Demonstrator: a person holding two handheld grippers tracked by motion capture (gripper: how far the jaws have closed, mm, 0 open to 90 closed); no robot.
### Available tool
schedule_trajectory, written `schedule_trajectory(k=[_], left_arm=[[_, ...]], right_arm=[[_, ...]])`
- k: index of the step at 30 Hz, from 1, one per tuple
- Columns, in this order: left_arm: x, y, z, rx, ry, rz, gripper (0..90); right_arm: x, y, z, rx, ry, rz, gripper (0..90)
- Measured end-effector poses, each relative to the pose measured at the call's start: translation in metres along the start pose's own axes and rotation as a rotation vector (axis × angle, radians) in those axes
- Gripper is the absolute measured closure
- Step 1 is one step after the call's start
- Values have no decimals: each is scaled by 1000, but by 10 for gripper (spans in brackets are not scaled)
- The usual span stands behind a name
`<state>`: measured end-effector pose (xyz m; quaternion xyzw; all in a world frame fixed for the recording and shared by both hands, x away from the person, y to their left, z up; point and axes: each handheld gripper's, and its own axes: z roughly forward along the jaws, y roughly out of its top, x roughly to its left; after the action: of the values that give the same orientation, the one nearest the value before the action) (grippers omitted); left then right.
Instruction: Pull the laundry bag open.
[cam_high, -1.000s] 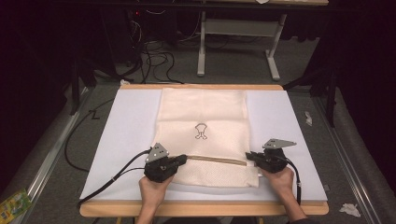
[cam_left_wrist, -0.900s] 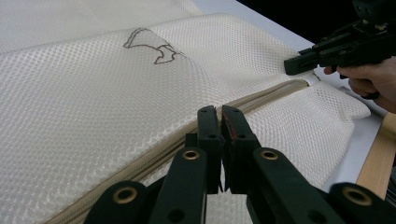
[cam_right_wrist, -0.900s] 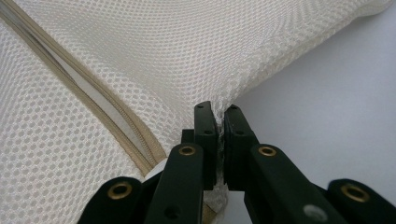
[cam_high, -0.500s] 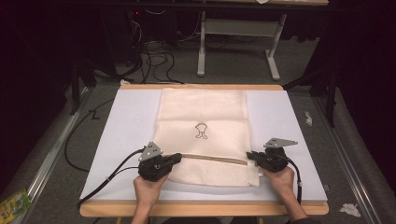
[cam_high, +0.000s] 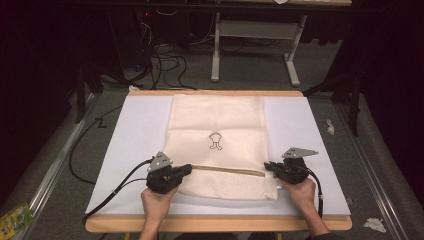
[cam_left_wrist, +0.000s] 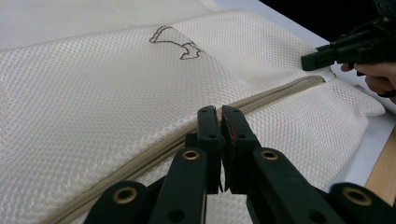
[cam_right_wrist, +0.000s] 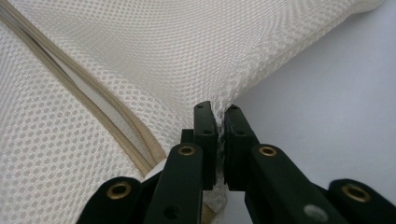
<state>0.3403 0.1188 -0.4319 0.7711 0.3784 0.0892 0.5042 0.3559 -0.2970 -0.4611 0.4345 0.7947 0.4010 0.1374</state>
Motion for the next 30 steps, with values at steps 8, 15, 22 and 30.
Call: schedule_trajectory(k=[8,15,22,30], left_arm=[[3,0,-7,-7,11,-1,871],[9,-2,-14,-22,18,-29,871],[14,-1,-22,-26,46,-31,871],[18,-5,-25,-20,66,-38,871]], right_arm=[[-1,0,-1,-5,1,2,870],[-2,0,-2,-13,4,4,869],[-3,1,-1,-13,4,1,869],[-4,1,-2,-12,2,-1,870]])
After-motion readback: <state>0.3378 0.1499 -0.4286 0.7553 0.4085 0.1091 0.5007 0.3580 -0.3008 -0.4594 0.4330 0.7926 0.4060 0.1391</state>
